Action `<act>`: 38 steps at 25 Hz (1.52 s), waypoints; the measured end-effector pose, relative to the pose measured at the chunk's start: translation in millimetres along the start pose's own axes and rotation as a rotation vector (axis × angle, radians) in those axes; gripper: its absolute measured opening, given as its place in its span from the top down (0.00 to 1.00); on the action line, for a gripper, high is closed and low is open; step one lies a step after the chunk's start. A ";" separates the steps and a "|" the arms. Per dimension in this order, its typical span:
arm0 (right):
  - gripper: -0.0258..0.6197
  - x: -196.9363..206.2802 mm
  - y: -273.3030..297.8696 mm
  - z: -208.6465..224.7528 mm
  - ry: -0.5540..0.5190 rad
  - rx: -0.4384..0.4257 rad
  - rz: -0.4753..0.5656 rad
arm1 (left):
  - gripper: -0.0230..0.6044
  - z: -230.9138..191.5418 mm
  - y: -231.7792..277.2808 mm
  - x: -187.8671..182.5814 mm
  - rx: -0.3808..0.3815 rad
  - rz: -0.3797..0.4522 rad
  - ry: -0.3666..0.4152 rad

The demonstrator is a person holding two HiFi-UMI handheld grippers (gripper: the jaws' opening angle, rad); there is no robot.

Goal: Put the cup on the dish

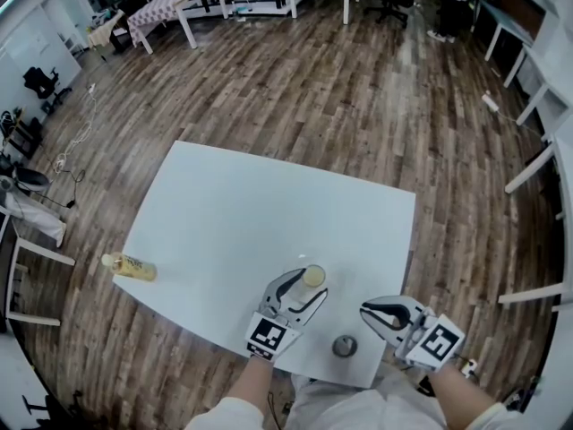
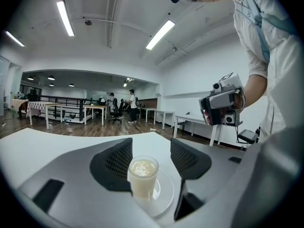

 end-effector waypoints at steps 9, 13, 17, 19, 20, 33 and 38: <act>0.91 -2.3 2.0 -3.2 -0.001 0.007 0.014 | 0.88 21.5 -7.9 -21.4 0.059 0.027 -0.011; 0.91 -3.2 0.6 -2.4 -0.004 0.006 0.020 | 0.95 31.1 -6.4 -26.0 0.084 0.031 -0.009; 0.91 -0.9 1.1 -3.3 -0.003 0.012 0.015 | 0.96 37.3 -10.6 -28.7 0.107 0.040 -0.012; 0.91 -1.1 1.0 -3.4 -0.001 0.014 0.017 | 0.96 40.5 -12.0 -30.7 0.118 0.040 -0.011; 0.91 -1.0 0.9 -3.5 0.001 0.016 0.017 | 0.96 42.2 -12.5 -31.7 0.124 0.040 -0.010; 0.91 -6.4 3.6 -7.1 -0.002 0.019 0.027 | 0.96 71.7 -21.6 -40.6 0.186 0.044 -0.029; 0.91 -3.6 0.2 -7.4 -0.006 0.018 0.029 | 0.96 81.1 -22.3 -38.6 0.195 0.046 -0.039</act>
Point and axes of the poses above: the fingertips, and each gripper's own axes: y forward along the fingers, z to its right, x out of its underside, the point moved 4 cm from there along -y, backward along the fingers, and after that the axes turned 5 degrees about z, right-handed, at the moved point
